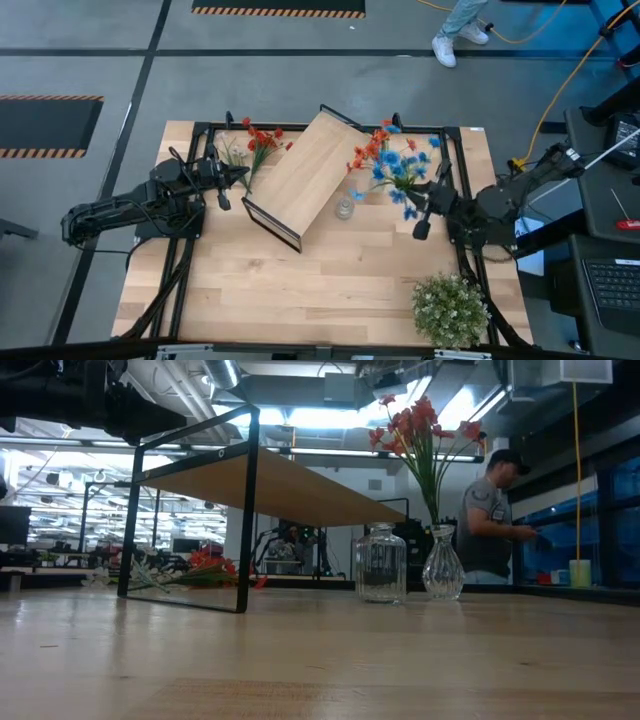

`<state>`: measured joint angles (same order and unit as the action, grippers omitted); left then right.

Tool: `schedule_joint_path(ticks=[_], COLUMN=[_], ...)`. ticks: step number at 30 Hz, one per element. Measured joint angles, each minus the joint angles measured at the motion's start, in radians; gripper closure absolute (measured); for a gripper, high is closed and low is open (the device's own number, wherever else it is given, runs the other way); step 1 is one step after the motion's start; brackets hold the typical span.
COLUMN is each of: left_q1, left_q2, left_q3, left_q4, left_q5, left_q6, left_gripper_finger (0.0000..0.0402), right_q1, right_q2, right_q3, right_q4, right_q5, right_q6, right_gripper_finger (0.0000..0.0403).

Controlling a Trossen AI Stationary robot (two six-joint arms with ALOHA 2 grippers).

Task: Pick and place flowers into a vace then onto a shelf
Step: Put the blue flowers into the right transparent vase

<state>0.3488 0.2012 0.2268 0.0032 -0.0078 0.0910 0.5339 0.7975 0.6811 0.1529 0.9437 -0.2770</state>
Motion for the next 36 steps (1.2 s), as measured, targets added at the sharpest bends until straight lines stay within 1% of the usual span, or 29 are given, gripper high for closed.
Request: schedule_joint_path(ticks=[4,8,11,16,18,21,23,28,32,35,36], left_q1=[0.000,0.000,0.000,0.000,0.000,0.000,0.000,0.000,0.000,0.000,0.000], left_q2=[0.000,0.000,0.000,0.000,0.000,0.000,0.000,0.000,0.000,0.000,0.000], left_q3=[0.000,0.000,0.000,0.000,0.000,0.000,0.000,0.000,0.000,0.000,0.000], left_q4=[0.000,0.000,0.000,0.000,0.000,0.000,0.000,0.000,0.000,0.000,0.000], left_q5=[0.000,0.000,0.000,0.000,0.000,0.000,0.000,0.000,0.000,0.000,0.000], left_q6=[0.000,0.000,0.000,0.000,0.000,0.000,0.000,0.000,0.000,0.000,0.000], left_gripper_finger=[0.0398,0.0398,0.0398,0.0398,0.0398,0.0398,0.0398,0.0398,0.0398,0.0398,0.0398], right_q1=[-0.010,-0.030,-0.057,-0.130,-0.166,-0.221,-0.255,-0.341,-0.401,-0.447,-0.459], right_q2=[-0.003,0.014,0.039,0.093,0.110,0.131,0.144,0.181,0.208,0.231,0.239], right_q3=[-0.167,-0.336,-0.433,-0.531,-0.546,-0.549,-0.545,-0.540,-0.540,-0.540,-0.540], right_q4=[0.368,0.688,0.894,1.127,1.170,1.191,1.191,1.190,1.190,1.191,1.191], right_q5=[0.028,0.017,-0.042,-0.169,-0.200,-0.267,-0.276,-0.339,-0.360,-0.437,-0.443], right_q6=[-0.160,-0.228,-0.275,-0.347,-0.355,-0.354,-0.351,-0.297,-0.253,-0.221,-0.217], right_gripper_finger=[0.0401,0.0401,0.0401,0.0401,0.0401,0.0400,0.0399,0.0401,0.0401,0.0400,0.0400])
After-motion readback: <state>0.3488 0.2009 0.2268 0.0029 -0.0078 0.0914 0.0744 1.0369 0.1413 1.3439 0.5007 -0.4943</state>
